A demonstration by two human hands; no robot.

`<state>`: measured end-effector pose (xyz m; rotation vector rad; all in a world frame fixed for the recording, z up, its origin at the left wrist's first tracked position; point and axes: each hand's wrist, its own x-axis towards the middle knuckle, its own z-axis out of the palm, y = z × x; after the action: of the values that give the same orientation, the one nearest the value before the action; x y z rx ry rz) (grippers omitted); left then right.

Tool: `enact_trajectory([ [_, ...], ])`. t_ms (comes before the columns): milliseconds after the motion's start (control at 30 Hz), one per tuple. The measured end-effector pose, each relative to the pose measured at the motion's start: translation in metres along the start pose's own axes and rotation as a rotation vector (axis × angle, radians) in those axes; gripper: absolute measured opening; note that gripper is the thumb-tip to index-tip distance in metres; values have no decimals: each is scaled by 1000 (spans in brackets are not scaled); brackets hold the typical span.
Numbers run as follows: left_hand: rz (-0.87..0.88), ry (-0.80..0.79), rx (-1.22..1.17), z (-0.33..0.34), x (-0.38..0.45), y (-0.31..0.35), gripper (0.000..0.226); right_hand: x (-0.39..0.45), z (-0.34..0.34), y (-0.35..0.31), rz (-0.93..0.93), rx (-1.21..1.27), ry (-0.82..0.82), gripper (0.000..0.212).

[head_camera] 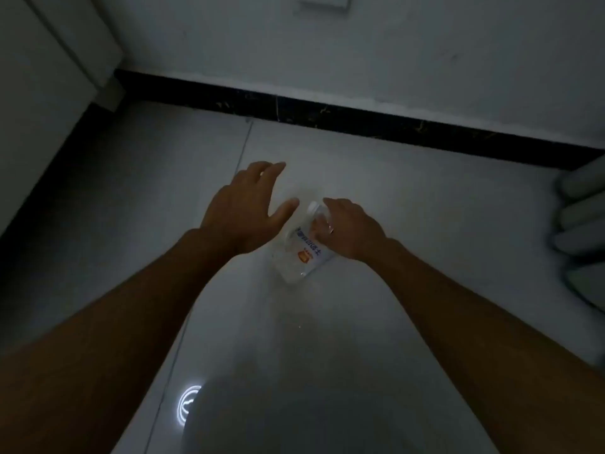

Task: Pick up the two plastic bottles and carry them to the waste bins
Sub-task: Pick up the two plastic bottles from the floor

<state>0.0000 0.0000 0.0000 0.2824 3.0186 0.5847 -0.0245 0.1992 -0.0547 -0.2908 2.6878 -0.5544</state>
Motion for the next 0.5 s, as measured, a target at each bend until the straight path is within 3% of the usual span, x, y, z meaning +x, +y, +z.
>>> enact_trajectory([
  [133,-5,-11,7,16,-3,-9,75,13,14,7,10,-25,7,54],
  [333,-5,-30,-16,34,-8,-18,77,16,22,8,-1,-156,140,33],
  [500,-27,-90,-15,57,1,-9,85,3,-26,12,-39,-76,139,55],
])
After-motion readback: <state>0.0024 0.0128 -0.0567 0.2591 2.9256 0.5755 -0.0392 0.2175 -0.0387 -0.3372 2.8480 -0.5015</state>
